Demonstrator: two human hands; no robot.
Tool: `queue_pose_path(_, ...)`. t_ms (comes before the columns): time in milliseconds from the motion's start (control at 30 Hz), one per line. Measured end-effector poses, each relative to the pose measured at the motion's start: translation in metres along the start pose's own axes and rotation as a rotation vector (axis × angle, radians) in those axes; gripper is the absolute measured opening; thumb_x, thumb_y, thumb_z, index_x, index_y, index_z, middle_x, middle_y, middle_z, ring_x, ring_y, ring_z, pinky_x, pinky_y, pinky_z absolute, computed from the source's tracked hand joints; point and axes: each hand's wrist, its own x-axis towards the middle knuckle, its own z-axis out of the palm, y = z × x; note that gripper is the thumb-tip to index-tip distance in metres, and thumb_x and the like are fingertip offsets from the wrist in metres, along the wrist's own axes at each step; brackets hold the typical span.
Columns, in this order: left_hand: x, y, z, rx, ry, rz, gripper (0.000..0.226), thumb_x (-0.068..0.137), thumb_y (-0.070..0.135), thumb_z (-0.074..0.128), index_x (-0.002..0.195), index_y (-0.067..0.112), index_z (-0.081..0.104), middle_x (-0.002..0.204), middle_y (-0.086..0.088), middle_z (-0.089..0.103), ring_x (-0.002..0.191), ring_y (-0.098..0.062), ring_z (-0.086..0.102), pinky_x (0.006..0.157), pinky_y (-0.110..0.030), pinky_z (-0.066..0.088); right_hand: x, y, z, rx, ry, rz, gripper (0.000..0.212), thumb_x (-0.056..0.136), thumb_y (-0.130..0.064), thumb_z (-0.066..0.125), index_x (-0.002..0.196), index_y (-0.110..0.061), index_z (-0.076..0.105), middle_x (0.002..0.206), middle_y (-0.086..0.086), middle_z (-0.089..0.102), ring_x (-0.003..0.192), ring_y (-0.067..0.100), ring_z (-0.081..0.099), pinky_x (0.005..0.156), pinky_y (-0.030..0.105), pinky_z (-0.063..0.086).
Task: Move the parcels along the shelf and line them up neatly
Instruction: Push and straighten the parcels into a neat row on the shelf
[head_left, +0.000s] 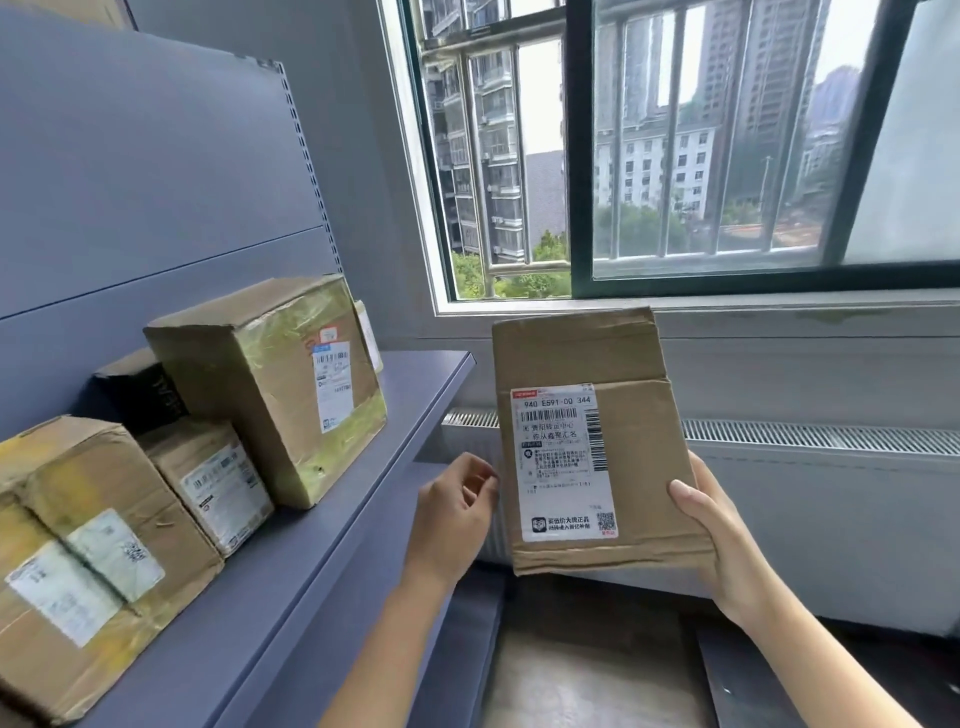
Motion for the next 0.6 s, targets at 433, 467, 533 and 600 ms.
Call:
queue_pose_path(433, 0.106, 0.008, 0.087, 0.139, 0.042, -0.075, 0.021, 0.091, 0.023, 0.06, 0.074, 0.033, 0.053, 0.068, 0.016, 0.06, 0.061, 0.0, 0.055, 0.052, -0.009, 0.036, 0.138, 0.018, -0.075, 0.008, -0.14, 0.07, 0.094, 0.047, -0.072, 0.077, 0.132, -0.038, 0.053, 0.129, -0.003, 0.063, 0.119, 0.023, 0.059, 0.104, 0.058, 0.039)
queue_pose_path(467, 0.113, 0.01, 0.094, 0.147, 0.05, -0.085, 0.021, 0.091, 0.023, 0.059, 0.074, 0.033, 0.052, 0.07, 0.017, 0.061, 0.064, -0.002, 0.056, 0.053, -0.009, 0.037, 0.15, 0.017, -0.083, 0.015, -0.151, 0.068, 0.092, 0.048, -0.071, 0.077, 0.13, -0.038, 0.055, 0.128, -0.003, 0.064, 0.118, 0.022, 0.06, 0.104, 0.056, 0.04)
queue_pose_path(533, 0.125, 0.012, 0.107, 0.16, 0.073, -0.115, 0.022, 0.09, 0.022, 0.059, 0.074, 0.034, 0.052, 0.07, 0.018, 0.06, 0.067, -0.002, 0.057, 0.057, -0.014, 0.041, 0.171, 0.017, -0.095, 0.024, -0.174, 0.07, 0.084, 0.05, -0.066, 0.077, 0.126, -0.038, 0.057, 0.126, -0.003, 0.065, 0.117, 0.022, 0.061, 0.103, 0.053, 0.042)
queue_pose_path(600, 0.135, 0.012, 0.119, 0.163, 0.1, -0.157, 0.022, 0.09, 0.021, 0.059, 0.073, 0.034, 0.054, 0.069, 0.018, 0.06, 0.068, 0.0, 0.057, 0.058, -0.018, 0.044, 0.19, 0.019, -0.107, 0.032, -0.202, 0.085, 0.082, 0.047, -0.067, 0.078, 0.123, -0.042, 0.059, 0.125, -0.004, 0.065, 0.115, 0.02, 0.062, 0.101, 0.052, 0.043)
